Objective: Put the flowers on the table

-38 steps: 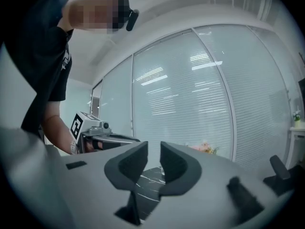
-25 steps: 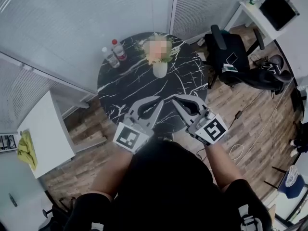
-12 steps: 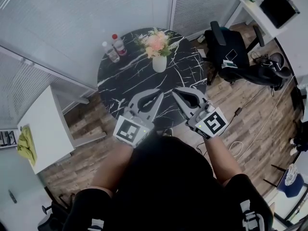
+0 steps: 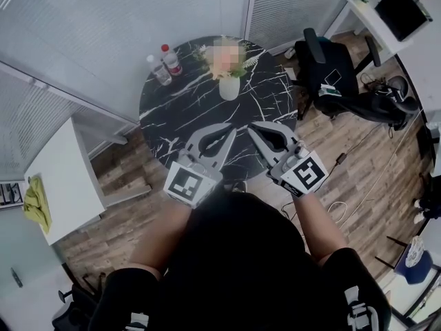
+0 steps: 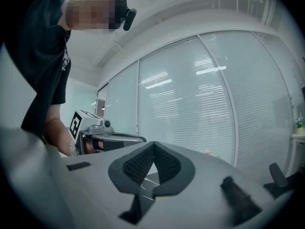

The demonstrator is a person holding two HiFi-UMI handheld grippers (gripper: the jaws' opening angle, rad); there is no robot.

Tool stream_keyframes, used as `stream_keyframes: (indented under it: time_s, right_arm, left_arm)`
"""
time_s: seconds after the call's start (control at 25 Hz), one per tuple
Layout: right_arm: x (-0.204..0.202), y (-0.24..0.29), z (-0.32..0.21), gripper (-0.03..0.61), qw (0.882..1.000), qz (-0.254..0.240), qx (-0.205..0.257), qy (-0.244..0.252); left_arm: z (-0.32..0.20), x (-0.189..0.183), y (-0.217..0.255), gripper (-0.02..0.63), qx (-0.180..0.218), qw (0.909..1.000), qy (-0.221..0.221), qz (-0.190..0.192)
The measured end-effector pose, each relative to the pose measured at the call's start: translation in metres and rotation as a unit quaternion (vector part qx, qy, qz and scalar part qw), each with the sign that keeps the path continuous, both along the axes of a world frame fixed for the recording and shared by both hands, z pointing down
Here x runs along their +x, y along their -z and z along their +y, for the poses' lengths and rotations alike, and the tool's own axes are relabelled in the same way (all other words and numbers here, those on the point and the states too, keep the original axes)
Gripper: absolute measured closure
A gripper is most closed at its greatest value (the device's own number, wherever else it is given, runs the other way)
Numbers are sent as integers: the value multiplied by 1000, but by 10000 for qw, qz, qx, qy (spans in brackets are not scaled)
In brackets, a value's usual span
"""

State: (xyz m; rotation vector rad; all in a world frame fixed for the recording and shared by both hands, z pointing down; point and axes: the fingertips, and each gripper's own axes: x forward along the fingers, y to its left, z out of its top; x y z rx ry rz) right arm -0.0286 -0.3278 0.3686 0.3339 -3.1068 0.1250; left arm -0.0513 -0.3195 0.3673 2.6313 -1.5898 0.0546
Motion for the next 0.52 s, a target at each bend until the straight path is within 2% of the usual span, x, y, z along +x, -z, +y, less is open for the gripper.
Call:
stream_keyframes:
  time_s: [0.52]
  right_arm:
    - [-3,-1,-1,560,10000,33,4,53]
  left_arm:
    - [-5,3,-4,601,-28,10000,-68,33]
